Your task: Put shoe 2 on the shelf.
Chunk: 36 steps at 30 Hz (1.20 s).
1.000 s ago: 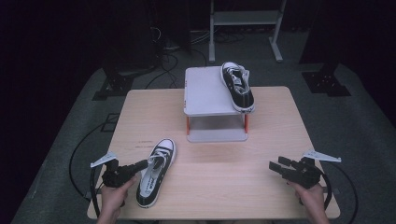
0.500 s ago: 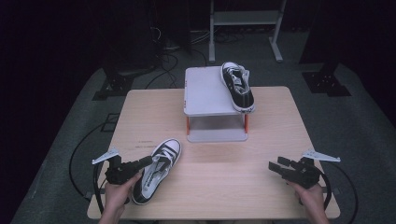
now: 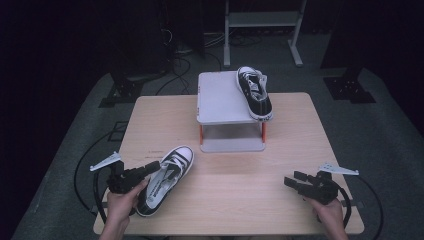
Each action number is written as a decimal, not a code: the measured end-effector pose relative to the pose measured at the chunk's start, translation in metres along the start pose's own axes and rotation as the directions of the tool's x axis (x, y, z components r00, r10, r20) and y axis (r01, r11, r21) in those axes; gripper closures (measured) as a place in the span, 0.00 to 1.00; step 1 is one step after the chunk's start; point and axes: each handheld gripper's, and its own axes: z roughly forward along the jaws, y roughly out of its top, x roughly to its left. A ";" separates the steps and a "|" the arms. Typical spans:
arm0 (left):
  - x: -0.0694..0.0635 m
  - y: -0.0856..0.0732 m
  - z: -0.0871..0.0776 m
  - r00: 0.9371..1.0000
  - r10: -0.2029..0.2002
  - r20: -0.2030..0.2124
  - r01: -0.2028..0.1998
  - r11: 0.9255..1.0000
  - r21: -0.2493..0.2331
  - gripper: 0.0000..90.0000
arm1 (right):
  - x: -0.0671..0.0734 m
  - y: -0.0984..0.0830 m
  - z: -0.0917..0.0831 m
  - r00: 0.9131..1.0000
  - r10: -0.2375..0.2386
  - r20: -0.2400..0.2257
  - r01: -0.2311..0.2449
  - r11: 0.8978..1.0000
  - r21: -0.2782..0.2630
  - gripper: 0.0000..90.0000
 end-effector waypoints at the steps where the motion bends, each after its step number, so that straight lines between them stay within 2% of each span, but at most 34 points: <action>1: -0.003 0.004 -0.001 1.000 -0.002 0.007 0.002 1.000 -0.009 0.98 | 0.001 0.000 0.001 1.000 0.003 0.000 -0.003 1.000 0.000 0.38; 7: -0.017 0.034 -0.005 0.999 0.006 0.044 -0.002 0.996 -0.091 0.98 | 0.002 -0.001 0.004 1.000 -0.014 0.010 0.014 1.000 0.007 0.38; 11: -0.030 0.056 -0.004 0.999 0.026 0.048 -0.020 0.991 -0.132 0.98 | -0.003 -0.005 0.004 1.000 0.017 0.012 -0.017 1.000 0.016 0.38; 15: -0.040 0.074 -0.007 0.998 0.028 0.063 -0.016 0.984 -0.177 0.98 | -0.005 -0.009 0.003 0.999 0.037 0.018 -0.037 0.999 0.020 0.38; 21: -0.056 0.099 -0.011 0.997 0.057 0.061 -0.044 0.978 -0.202 0.98 | -0.004 -0.013 0.002 0.999 0.037 0.023 -0.037 0.999 0.017 0.38; 29: -0.071 0.123 -0.014 0.995 0.070 0.075 -0.049 0.967 -0.252 0.98 | -0.003 -0.013 0.003 0.999 0.030 0.026 -0.031 0.999 0.018 0.38; 36: -0.082 0.141 -0.003 0.994 0.085 0.072 -0.062 0.959 -0.278 0.98 | -0.001 -0.012 0.002 1.000 0.017 0.021 -0.017 1.000 0.019 0.38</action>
